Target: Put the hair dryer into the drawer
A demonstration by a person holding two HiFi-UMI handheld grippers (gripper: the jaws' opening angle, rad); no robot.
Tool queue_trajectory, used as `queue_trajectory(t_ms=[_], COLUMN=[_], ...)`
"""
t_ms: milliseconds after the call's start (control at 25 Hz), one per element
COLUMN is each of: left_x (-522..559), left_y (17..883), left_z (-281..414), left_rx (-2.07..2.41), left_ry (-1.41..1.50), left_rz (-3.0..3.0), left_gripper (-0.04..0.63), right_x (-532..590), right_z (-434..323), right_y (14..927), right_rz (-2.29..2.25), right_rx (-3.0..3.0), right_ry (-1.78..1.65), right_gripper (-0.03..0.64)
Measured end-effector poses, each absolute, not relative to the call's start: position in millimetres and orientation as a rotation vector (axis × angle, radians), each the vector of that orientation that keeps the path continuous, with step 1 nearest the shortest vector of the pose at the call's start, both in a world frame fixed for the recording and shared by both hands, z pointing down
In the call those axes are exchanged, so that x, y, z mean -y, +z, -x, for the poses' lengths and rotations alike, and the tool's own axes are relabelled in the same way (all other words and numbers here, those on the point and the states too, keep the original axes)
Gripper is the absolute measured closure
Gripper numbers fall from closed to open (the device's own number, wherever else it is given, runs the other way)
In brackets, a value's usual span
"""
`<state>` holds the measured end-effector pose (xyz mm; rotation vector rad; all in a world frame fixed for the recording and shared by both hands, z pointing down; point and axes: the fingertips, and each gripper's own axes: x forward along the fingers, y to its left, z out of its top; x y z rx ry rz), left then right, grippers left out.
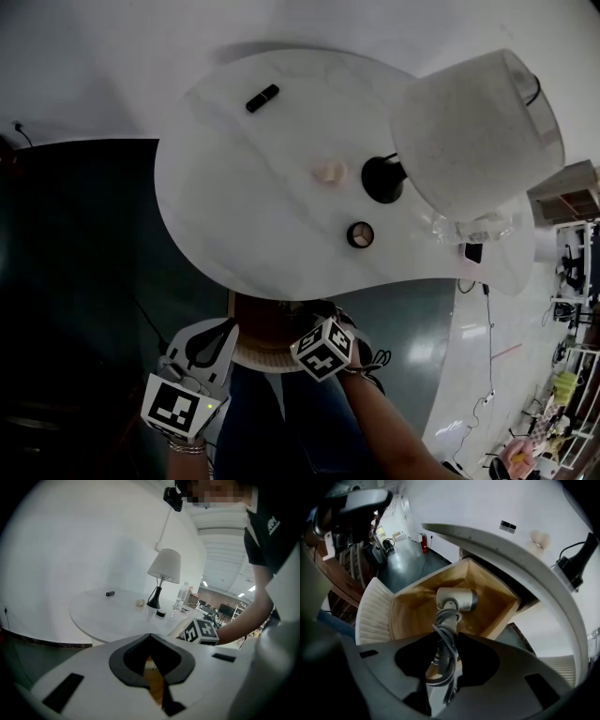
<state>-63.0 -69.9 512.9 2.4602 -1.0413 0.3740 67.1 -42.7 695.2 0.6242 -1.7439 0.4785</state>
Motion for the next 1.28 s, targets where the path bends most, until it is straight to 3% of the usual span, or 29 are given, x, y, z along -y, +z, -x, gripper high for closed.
queue_trajectory(t_ms=[720,1280], left_x=[64,59], left_y=[519,523], left_z=[59,62], left_rx=[1.028,1.033], left_ry=[0.391,0.400], left_rz=[-2.455,-2.442], left_gripper=[0.580,0.579], right_x=[31,53], right_z=[-38,-25], right_y=[707,732], right_rz=[-0.370,-0.431], right_rx=[1.739,1.697], right_ry=[0.261,0.110], right_gripper=[0.454,0.472])
